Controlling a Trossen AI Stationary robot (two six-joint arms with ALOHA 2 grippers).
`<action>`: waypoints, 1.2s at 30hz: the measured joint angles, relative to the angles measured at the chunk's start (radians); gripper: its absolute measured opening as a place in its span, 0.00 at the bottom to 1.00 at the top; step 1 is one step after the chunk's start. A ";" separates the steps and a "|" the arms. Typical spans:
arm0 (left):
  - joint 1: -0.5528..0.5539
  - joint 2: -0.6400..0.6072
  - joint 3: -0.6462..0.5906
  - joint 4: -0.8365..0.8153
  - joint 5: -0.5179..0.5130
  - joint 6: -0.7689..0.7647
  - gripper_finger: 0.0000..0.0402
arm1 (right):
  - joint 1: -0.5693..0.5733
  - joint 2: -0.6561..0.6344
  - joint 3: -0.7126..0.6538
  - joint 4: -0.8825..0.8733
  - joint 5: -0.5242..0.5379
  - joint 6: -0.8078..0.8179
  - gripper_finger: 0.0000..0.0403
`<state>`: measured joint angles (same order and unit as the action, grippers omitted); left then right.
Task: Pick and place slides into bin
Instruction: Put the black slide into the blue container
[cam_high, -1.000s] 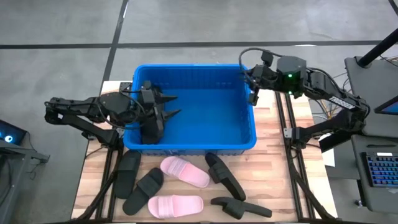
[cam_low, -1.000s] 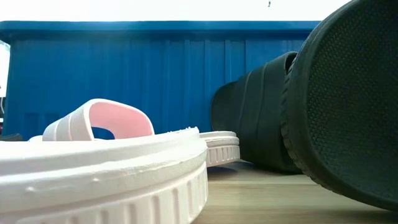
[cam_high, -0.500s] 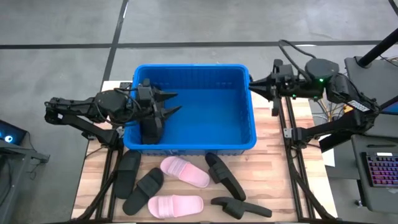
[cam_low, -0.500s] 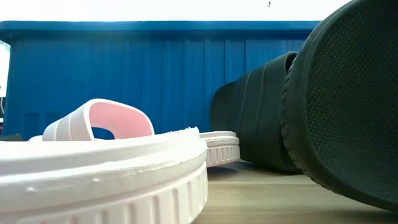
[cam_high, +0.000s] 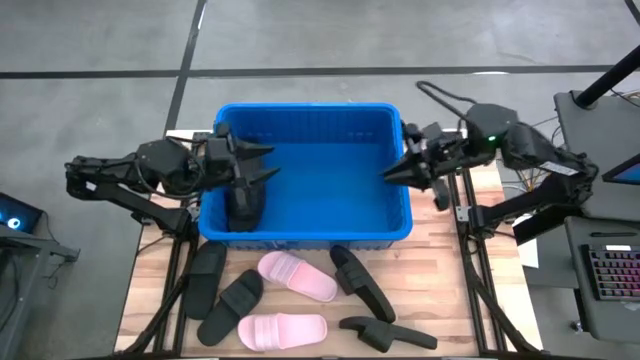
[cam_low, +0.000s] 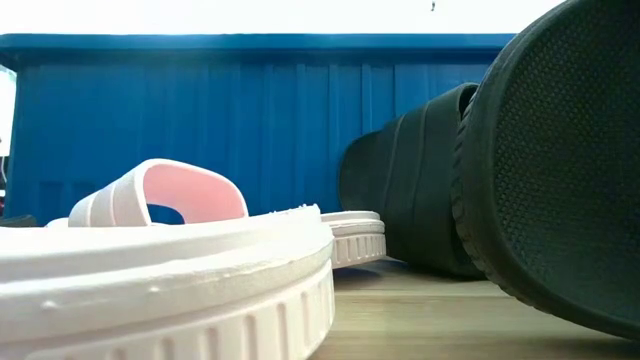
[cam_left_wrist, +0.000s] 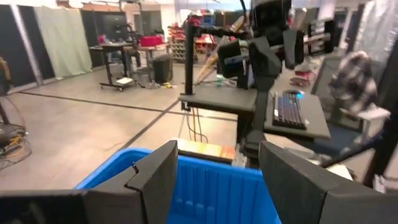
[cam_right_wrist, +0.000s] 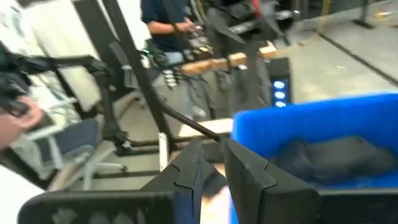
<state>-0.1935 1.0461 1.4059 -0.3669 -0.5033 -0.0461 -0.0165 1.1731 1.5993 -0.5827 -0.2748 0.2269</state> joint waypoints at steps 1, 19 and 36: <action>-0.003 -0.009 -0.002 -0.012 0.014 -0.001 0.53 | 0.003 0.022 0.000 0.040 -0.013 0.013 0.15; -0.031 -0.162 -0.008 -0.159 0.195 -0.044 0.53 | 0.128 0.276 -0.001 0.212 -0.013 0.411 0.46; -0.031 -0.152 -0.022 -0.280 0.178 -0.036 0.53 | 0.523 0.254 0.000 0.240 0.114 0.860 0.44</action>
<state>-0.2245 0.8940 1.3834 -0.6469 -0.3255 -0.0820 0.5061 1.4269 1.5990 -0.3430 -0.1606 1.0871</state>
